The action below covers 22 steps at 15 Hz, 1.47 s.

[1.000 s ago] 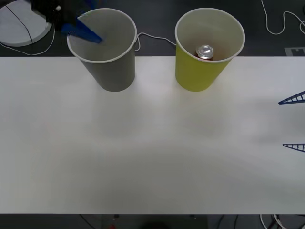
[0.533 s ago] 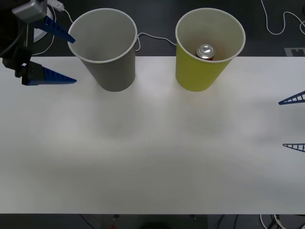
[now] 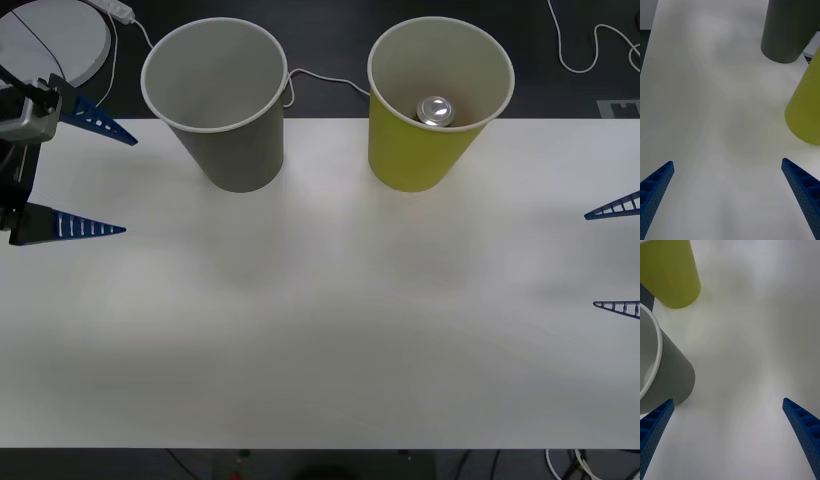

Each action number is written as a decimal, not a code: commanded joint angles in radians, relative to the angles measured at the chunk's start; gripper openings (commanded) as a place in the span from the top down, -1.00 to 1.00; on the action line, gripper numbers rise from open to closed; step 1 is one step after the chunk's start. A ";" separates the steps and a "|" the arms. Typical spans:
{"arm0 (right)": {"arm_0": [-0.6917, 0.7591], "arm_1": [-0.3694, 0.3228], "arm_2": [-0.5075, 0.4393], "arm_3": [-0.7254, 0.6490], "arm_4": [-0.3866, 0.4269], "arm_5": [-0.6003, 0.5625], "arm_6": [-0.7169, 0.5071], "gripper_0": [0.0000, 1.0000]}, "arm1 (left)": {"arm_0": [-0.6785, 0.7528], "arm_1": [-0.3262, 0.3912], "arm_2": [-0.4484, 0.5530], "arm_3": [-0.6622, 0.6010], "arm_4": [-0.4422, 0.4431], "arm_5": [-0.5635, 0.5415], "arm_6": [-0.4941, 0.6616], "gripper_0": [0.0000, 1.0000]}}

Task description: Put the can into the green bin and the plastic bottle into the gray bin

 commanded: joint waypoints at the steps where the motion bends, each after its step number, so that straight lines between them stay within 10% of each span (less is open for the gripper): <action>1: 0.000 0.000 0.000 0.000 0.000 0.000 0.000 -1.00 | 0.055 -0.027 0.055 0.025 0.016 -0.072 -0.093 -1.00; 22: 0.000 0.000 0.000 0.000 0.000 0.000 0.000 -1.00 | 0.170 -0.061 0.078 0.121 -0.035 -0.082 -0.260 -1.00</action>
